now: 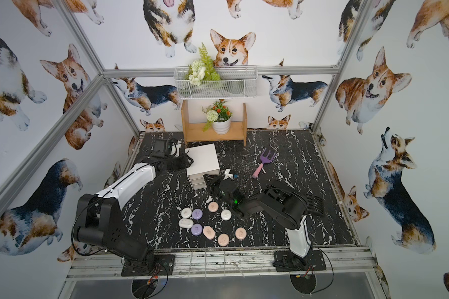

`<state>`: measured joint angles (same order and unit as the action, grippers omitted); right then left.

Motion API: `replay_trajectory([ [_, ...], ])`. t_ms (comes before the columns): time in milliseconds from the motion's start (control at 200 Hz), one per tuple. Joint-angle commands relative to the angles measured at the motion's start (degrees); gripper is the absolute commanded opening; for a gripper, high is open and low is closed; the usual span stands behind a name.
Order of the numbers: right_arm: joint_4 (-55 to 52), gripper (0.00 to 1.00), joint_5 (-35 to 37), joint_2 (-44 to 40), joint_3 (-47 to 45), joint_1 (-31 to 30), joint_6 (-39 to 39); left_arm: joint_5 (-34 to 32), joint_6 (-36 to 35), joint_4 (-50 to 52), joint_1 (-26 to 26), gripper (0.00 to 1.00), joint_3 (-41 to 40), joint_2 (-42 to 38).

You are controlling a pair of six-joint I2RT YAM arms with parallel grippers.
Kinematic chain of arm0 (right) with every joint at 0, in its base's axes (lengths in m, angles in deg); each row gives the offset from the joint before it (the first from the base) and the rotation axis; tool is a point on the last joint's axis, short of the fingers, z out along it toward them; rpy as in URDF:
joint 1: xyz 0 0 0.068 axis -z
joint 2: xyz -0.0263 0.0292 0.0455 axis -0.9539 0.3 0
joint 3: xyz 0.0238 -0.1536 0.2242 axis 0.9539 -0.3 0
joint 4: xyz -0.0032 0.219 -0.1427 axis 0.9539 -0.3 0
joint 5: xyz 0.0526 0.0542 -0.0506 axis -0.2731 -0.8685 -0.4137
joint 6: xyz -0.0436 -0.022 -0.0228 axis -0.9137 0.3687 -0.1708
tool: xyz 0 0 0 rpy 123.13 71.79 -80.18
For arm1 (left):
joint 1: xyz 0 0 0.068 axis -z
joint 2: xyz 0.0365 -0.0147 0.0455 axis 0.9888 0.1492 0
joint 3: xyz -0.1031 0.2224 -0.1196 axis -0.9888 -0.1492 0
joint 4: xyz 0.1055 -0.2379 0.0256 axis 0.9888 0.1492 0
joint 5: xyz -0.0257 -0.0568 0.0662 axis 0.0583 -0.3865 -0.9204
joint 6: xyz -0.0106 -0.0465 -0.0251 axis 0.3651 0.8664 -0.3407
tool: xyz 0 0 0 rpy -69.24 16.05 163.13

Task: Put the bluetooth earphones in the drawer according to color
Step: Open the drawer in the storage box.

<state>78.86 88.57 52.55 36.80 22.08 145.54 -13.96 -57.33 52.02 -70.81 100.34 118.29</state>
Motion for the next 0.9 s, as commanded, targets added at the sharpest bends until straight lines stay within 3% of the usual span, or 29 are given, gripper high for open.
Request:
replay_trajectory([
  [0,0.32,0.23,1.15,0.28,0.98,0.27,0.22,-1.60,-2.36,11.17,0.20,0.44,-1.38,1.29],
  [475,0.55,0.14,2.57,0.30,1.31,1.33,0.21,-1.67,-2.46,11.44,0.20,0.43,-1.80,1.04],
  [716,0.51,0.00,1.53,0.38,0.21,1.46,0.59,-1.69,-2.37,11.44,0.20,0.43,-1.77,1.20],
  [896,1.07,0.00,1.42,-0.57,-3.11,-0.17,1.68,-2.04,-1.94,11.50,0.20,0.43,-1.29,1.70],
])
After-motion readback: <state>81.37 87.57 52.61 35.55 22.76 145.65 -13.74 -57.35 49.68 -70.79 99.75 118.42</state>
